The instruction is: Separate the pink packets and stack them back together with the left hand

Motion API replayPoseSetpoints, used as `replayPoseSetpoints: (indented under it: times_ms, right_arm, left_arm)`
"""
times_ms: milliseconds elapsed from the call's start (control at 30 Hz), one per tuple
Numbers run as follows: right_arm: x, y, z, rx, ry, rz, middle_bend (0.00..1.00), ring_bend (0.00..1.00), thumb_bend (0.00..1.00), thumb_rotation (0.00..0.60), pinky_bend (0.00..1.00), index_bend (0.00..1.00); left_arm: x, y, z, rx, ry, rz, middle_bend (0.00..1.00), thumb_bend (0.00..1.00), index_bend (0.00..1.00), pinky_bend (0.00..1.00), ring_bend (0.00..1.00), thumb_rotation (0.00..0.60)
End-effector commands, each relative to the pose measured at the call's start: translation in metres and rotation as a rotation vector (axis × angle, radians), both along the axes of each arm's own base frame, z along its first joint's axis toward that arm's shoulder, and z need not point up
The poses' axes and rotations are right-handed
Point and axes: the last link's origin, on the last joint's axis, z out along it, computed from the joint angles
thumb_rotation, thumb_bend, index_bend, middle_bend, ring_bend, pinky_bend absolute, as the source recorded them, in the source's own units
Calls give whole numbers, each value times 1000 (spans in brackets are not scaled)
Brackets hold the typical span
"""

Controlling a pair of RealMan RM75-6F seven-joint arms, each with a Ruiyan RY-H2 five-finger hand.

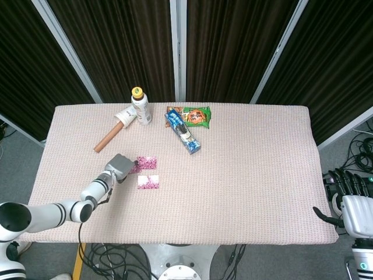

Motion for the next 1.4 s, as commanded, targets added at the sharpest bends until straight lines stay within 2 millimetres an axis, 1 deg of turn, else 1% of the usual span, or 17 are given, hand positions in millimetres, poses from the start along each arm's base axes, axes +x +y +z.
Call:
replayPoseSetpoints:
  times_ms: [33, 167, 267, 367, 433, 533, 667, 767, 867, 1100, 1400]
  right_arm:
    - [0, 1, 0, 0, -1, 1, 58, 0, 88, 436, 0, 94]
    - [1, 1, 0, -2, -3, 6, 57, 0, 89, 440, 0, 94]
    - [1, 2, 1, -3, -4, 8, 56, 0, 90, 440, 0, 94]
    - [1, 1, 1, -6, -5, 9, 57, 0, 90, 439, 0, 94]
    - [0, 1, 1, -5, -5, 8, 58, 0, 88, 439, 0, 93]
    - [-1, 1, 1, -3, -6, 4, 57, 0, 88, 441, 0, 93]
    - [-2, 1, 3, -8, -2, -1, 57, 0, 90, 437, 0, 93]
    - [-4, 0, 5, -10, 0, -10, 57, 0, 89, 437, 0, 93]
    - [-5, 0, 5, -9, 0, -18, 58, 0, 87, 445, 0, 94]
    - [-8, -2, 6, -10, 1, -30, 57, 0, 89, 440, 0, 93]
    - [-9, -4, 5, -7, -1, -35, 57, 0, 89, 436, 0, 94]
  left_arm:
    - [-6, -2, 6, 4, 18, 8, 898, 526, 249, 908, 872, 600]
    - [-12, -4, 17, 22, 30, 17, 897, 526, 249, 907, 872, 600]
    - [-13, -4, 25, 40, 29, 13, 896, 526, 249, 907, 872, 600]
    - [-7, -2, 29, 70, -4, 12, 894, 526, 253, 906, 871, 600]
    - [1, 2, 28, 103, -52, 9, 893, 524, 263, 906, 870, 600]
    - [15, 8, 21, 148, -128, 1, 892, 495, 295, 906, 869, 600]
    - [29, 18, 5, 173, -162, -18, 891, 424, 340, 906, 869, 600]
    - [39, 24, -8, 181, -176, -13, 891, 351, 344, 906, 869, 600]
    - [45, 29, -19, 189, -179, -3, 892, 301, 345, 906, 869, 600]
    - [48, 36, -36, 205, -166, 33, 893, 265, 346, 906, 870, 600]
    - [46, 33, -47, 199, -162, 64, 893, 265, 355, 905, 870, 600]
